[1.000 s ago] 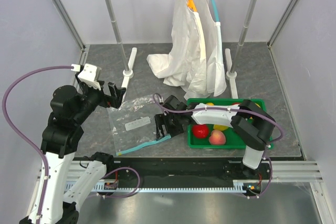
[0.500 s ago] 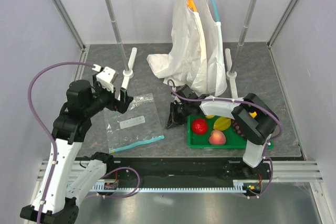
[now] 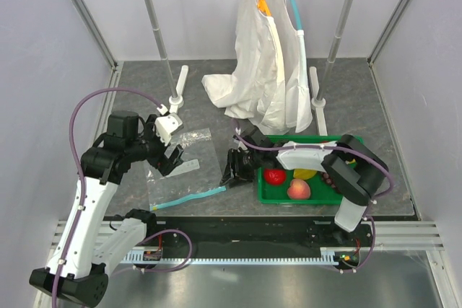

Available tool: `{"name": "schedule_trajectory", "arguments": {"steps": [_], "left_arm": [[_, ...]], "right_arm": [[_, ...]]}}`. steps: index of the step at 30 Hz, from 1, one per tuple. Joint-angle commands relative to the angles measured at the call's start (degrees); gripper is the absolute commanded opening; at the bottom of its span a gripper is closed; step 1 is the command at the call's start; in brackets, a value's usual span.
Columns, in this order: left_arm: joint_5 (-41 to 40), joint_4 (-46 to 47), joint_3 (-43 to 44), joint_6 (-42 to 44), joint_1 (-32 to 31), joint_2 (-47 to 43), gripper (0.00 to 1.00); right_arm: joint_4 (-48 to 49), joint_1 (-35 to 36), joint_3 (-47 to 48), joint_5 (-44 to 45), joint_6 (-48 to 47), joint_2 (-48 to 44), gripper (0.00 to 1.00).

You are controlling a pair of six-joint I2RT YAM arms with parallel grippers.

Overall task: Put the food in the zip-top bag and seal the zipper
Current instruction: Pick up the zipper food storage bag at the center of the board.

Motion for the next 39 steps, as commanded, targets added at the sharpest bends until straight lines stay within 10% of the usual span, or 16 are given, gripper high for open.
{"name": "schedule_trajectory", "arguments": {"steps": [1, 15, 25, 39], "left_arm": [[1.76, -0.71, 0.78, 2.52, 0.14, -0.3, 0.96], [3.44, 1.22, 1.65, 2.17, 0.05, 0.57, 0.96], [3.96, 1.93, -1.33, 3.22, 0.14, 0.57, 0.94], [1.42, 1.57, -11.7, 11.31, -5.83, -1.28, 0.9]], "right_arm": [[5.88, -0.22, -0.17, -2.43, 2.0, 3.34, 0.53], [13.53, 0.66, -0.61, -4.71, 4.55, 11.43, 0.5], [15.46, -1.71, -0.18, -6.91, 3.5, 6.98, 0.0], [10.54, -4.97, 4.13, -9.29, 15.27, -1.13, 0.0]]}}
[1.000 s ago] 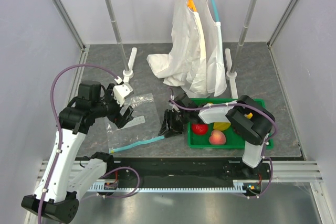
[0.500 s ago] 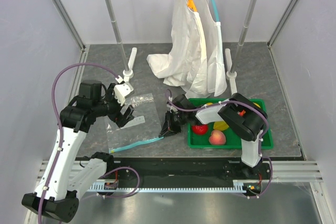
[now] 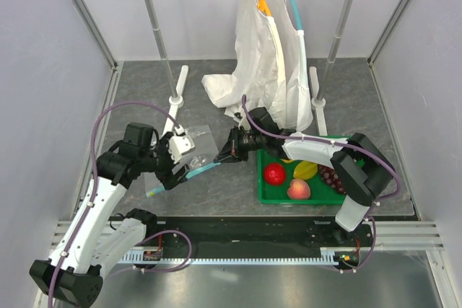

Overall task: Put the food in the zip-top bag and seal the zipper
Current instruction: Pick up the zipper food storage bag at the center of the board.

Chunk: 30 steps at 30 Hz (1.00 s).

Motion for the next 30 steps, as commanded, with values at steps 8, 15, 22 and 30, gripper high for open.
{"name": "schedule_trajectory", "arguments": {"steps": [8, 15, 22, 30], "left_arm": [[-12.38, 8.32, -7.89, 2.27, -6.99, -2.51, 0.84], [-11.95, 9.29, -10.43, 2.37, -10.42, -2.51, 0.78], [-14.06, 12.28, -11.67, 1.05, -14.29, -0.5, 0.74], [-15.55, 15.44, -13.51, 0.25, -17.89, 2.32, 0.73]], "right_arm": [[-0.21, -0.18, -0.48, -2.41, 7.5, 0.01, 0.0], [0.93, -0.18, -1.71, -2.5, 9.88, -0.7, 0.0], [2.69, -0.18, -2.24, -3.02, 12.86, -1.14, 0.0], [3.83, -0.09, -3.38, -3.29, 14.8, -1.75, 0.0]]}}
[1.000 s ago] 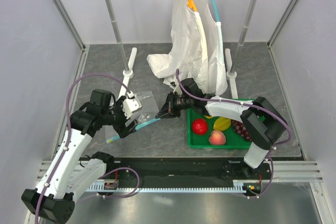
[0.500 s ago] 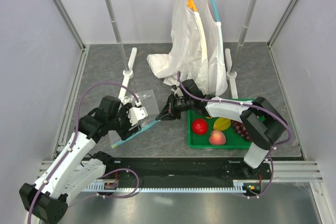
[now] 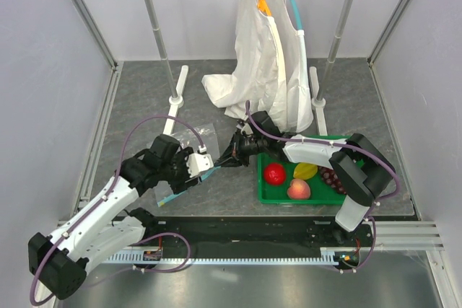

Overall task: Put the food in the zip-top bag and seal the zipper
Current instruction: Pick up the zipper food storage bag at the center of the board.

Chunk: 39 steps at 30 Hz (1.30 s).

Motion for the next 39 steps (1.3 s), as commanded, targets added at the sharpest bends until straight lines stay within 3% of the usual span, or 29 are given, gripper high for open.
{"name": "schedule_trajectory", "arguments": {"steps": [1, 9, 15, 21, 24, 25, 27, 29, 30, 33, 36, 39], "left_arm": [[-2.69, 4.36, -1.84, -0.79, -1.61, 0.53, 0.73], [-6.13, 8.49, -4.13, 0.17, -1.61, 2.72, 0.64], [-8.5, 13.32, -4.48, -1.4, -1.7, 2.99, 0.63], [-7.02, 14.12, -4.13, -2.03, -1.78, 2.99, 0.56], [-7.01, 13.68, -4.13, -1.76, -1.79, 3.69, 0.38], [-7.1, 12.81, -3.61, -1.94, -1.79, 3.96, 0.22], [-6.93, 11.49, -1.16, -4.47, -1.7, 5.01, 0.04], [-6.49, 8.34, 1.3, -9.38, -1.43, 6.5, 0.02], [-5.79, 7.1, 4.19, -11.23, -1.26, 7.12, 0.02], [-4.04, 3.84, 10.08, -18.01, 0.58, 9.13, 0.02], [-0.87, 0.68, 15.35, -23.81, 3.83, 11.68, 0.02], [0.28, -0.82, 17.92, -28.56, 5.68, 12.83, 0.02]], "right_arm": [[3.11, -0.18, -0.85, -0.93, 2.58, -1.75, 0.0], [3.73, -0.09, -1.73, -1.02, 3.64, -2.1, 0.0], [4.78, -0.09, -2.69, -1.28, 6.01, -2.37, 0.0], [7.24, -0.09, -2.78, -2.07, 7.94, -1.67, 0.0], [7.77, -0.09, -2.61, -2.33, 8.21, -1.49, 0.0], [7.77, -0.09, -2.52, -2.33, 7.34, -1.4, 0.0], [7.33, -0.18, -1.82, -1.72, 5.85, -1.23, 0.02], [3.84, -0.35, 0.72, -0.67, 0.5, -0.96, 0.24], [2.77, -0.44, 1.6, -0.32, -1.44, -0.96, 0.5], [-0.05, -0.79, 3.89, 1.97, -8.38, -2.62, 0.85], [-4.52, -1.06, 4.43, 4.52, -14.81, -5.52, 0.97], [-6.11, -1.15, 2.06, 6.19, -18.49, -9.03, 0.98]]}}
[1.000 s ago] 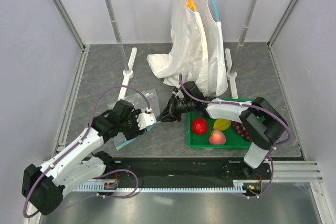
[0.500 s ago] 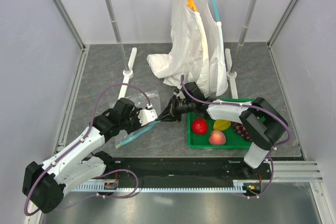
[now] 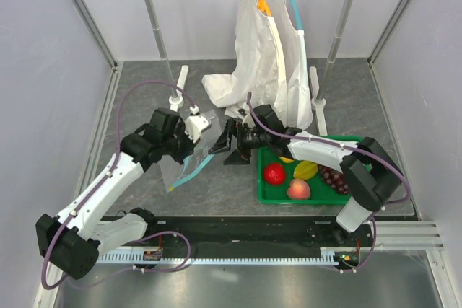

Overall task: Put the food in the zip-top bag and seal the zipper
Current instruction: Pick up the zipper food storage bag at the center of the board, then open the zipper of the food storage bag at the center of the board.

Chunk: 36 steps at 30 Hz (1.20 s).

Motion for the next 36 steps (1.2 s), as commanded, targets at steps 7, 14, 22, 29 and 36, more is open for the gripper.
{"name": "schedule_trajectory", "arguments": {"steps": [7, 14, 22, 29, 36], "left_arm": [[8.74, -6.85, 10.24, -20.33, 4.21, 5.86, 0.02], [13.82, -8.69, 14.1, -28.15, 8.51, 7.0, 0.02], [17.8, -8.43, 13.76, -32.02, 10.19, 5.6, 0.02], [22.96, -7.55, 13.23, -32.9, 10.71, 4.02, 0.02], [13.42, -13.0, 16.74, -26.59, 12.3, 3.58, 0.02]], "right_arm": [[-5.33, -0.25, 1.1, 6.6, -19.56, -12.4, 0.83], [-5.51, 2.82, 2.06, 11.08, -21.24, -13.37, 0.87], [-4.9, 7.92, 8.56, 14.6, -20.8, -7.31, 0.73], [-6.47, 9.42, 11.9, 14.77, -22.47, -3.71, 0.34], [-13.5, 8.45, 12.7, 16.62, -25.9, -6.16, 0.0]]}}
